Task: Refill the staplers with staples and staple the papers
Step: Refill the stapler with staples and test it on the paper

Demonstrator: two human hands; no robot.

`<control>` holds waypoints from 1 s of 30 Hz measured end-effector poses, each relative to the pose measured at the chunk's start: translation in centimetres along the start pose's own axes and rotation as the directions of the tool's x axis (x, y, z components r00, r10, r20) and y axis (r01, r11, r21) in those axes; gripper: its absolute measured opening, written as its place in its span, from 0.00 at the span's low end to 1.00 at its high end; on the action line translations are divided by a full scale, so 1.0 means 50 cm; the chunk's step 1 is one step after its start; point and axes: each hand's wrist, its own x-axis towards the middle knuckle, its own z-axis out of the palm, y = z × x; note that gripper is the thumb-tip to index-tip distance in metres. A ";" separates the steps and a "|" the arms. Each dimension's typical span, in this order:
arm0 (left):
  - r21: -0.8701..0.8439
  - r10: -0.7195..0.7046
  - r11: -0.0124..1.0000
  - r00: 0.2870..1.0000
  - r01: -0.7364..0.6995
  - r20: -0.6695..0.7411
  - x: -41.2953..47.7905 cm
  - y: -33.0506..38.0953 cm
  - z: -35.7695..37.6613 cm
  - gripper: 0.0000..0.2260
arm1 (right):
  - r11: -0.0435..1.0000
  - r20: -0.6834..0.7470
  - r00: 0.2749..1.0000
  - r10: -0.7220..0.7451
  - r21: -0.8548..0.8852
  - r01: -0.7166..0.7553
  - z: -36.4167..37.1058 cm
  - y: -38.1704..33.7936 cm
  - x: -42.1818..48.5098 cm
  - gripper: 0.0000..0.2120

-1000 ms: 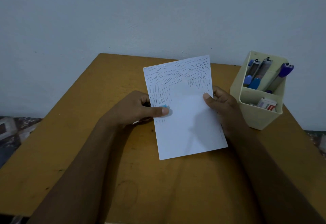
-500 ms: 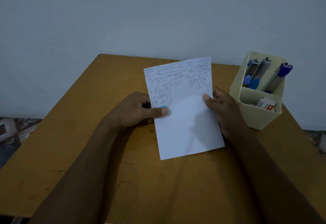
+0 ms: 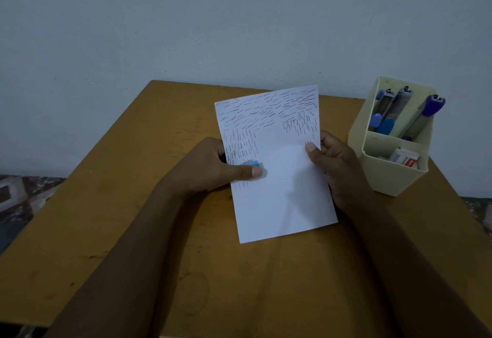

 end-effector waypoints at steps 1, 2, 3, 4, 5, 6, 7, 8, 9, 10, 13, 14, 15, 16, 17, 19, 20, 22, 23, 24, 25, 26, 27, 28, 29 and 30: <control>-0.007 0.003 1.000 1.000 -0.003 -0.007 0.001 -0.001 0.002 0.15 | 1.000 0.000 1.000 -0.004 0.003 0.004 -0.001 0.000 0.000 0.12; -0.018 0.004 1.000 1.000 -0.004 -0.012 0.001 -0.003 0.004 0.15 | 1.000 0.003 1.000 -0.007 0.009 0.007 -0.001 -0.001 -0.001 0.13; -0.035 0.005 0.999 1.000 -0.006 -0.016 0.001 -0.005 0.005 0.15 | 1.000 0.007 1.000 -0.010 0.016 0.010 -0.001 -0.001 -0.001 0.13; -0.049 0.009 0.999 1.000 -0.009 -0.019 0.001 -0.005 0.007 0.15 | 1.000 0.010 1.000 -0.012 0.019 0.012 -0.002 -0.001 -0.001 0.13; -0.059 0.015 0.998 1.000 -0.016 -0.026 0.001 -0.006 0.008 0.15 | 1.000 0.013 1.000 -0.013 0.022 0.013 -0.001 -0.001 -0.001 0.13; -0.062 0.023 0.998 0.999 -0.025 -0.032 0.002 -0.007 0.010 0.15 | 1.000 0.016 1.000 -0.014 0.028 0.013 -0.001 0.000 -0.001 0.13; -0.060 0.030 0.998 0.999 -0.032 -0.036 0.003 -0.007 0.011 0.15 | 0.999 0.018 1.000 -0.015 0.037 0.014 -0.001 -0.001 -0.001 0.13; -0.058 0.035 0.998 0.999 -0.037 -0.038 0.003 -0.006 0.012 0.15 | 0.999 0.020 1.000 -0.014 0.044 0.013 -0.001 0.000 -0.001 0.13; -0.057 0.040 0.998 0.999 -0.042 -0.036 0.003 -0.005 0.011 0.15 | 0.999 0.020 1.000 -0.014 0.046 0.013 -0.001 0.000 0.000 0.13; -0.055 0.045 0.997 0.998 -0.046 -0.033 0.002 -0.005 0.011 0.15 | 0.999 0.020 1.000 -0.013 0.045 0.012 -0.001 0.001 0.000 0.13; -0.045 0.053 0.998 0.998 -0.054 -0.026 0.002 -0.005 0.010 0.14 | 0.999 0.025 1.000 -0.012 0.050 0.011 -0.002 0.001 -0.001 0.13; -0.048 0.052 0.997 0.998 -0.053 -0.026 0.001 -0.004 0.009 0.13 | 0.999 0.026 1.000 -0.013 0.051 0.011 -0.002 0.001 -0.001 0.13; -0.053 0.051 0.997 0.998 -0.052 -0.024 0.001 -0.004 0.009 0.13 | 0.999 0.025 1.000 -0.012 0.049 0.011 -0.001 0.001 -0.001 0.14; -0.055 0.048 0.997 0.999 -0.050 -0.023 0.001 -0.004 0.009 0.13 | 0.999 0.024 1.000 -0.011 0.047 0.010 -0.002 0.001 -0.001 0.14; -0.049 0.046 0.998 0.999 -0.047 -0.022 0.002 -0.005 0.008 0.14 | 0.999 0.023 1.000 -0.011 0.046 0.010 -0.002 0.001 0.000 0.14; -0.027 0.045 0.999 0.999 -0.046 -0.022 0.003 -0.007 0.007 0.14 | 0.999 0.022 1.000 -0.013 0.035 0.012 -0.002 0.001 -0.001 0.14; -0.015 0.047 0.999 0.999 -0.047 -0.019 0.003 -0.008 0.007 0.14 | 1.000 0.020 1.000 -0.013 0.025 0.012 -0.003 0.001 -0.001 0.14; -0.009 0.049 0.999 0.999 -0.049 -0.018 0.004 -0.007 0.007 0.14 | 1.000 0.017 1.000 -0.010 0.013 0.010 -0.003 0.001 -0.001 0.13; -0.017 0.055 0.998 0.998 -0.055 -0.016 0.003 -0.005 0.008 0.14 | 1.000 0.019 1.000 -0.009 0.017 0.009 -0.003 0.000 -0.001 0.13; -0.029 0.064 0.997 0.998 -0.065 -0.010 0.002 -0.002 0.009 0.13 | 1.000 0.021 1.000 -0.009 0.023 0.009 -0.003 0.000 -0.002 0.13; -0.041 0.073 0.996 0.997 -0.074 -0.005 0.001 0.001 0.009 0.13 | 1.000 0.023 1.000 -0.010 0.028 0.009 -0.002 0.000 -0.002 0.13; -0.052 0.079 0.996 0.997 -0.079 -0.003 0.001 0.001 0.009 0.13 | 0.999 0.023 1.000 -0.011 0.032 0.010 -0.002 0.000 -0.002 0.13; -0.058 0.082 0.995 0.997 -0.083 -0.007 0.001 -0.001 0.009 0.13 | 0.999 0.024 1.000 -0.012 0.037 0.011 -0.001 -0.001 -0.003 0.13; -0.063 0.087 0.994 0.996 -0.087 -0.014 0.002 -0.004 0.008 0.13 | 0.999 0.028 1.000 -0.013 0.042 0.012 0.000 0.000 -0.003 0.13; -0.071 0.091 0.993 0.996 -0.092 -0.020 0.002 -0.006 0.008 0.14 | 0.999 0.034 0.999 -0.015 0.045 0.014 0.002 0.000 -0.003 0.13; -0.078 0.093 0.992 0.995 -0.095 -0.026 0.002 -0.009 0.008 0.15 | 0.999 0.039 0.999 -0.017 0.046 0.015 0.003 0.001 -0.003 0.13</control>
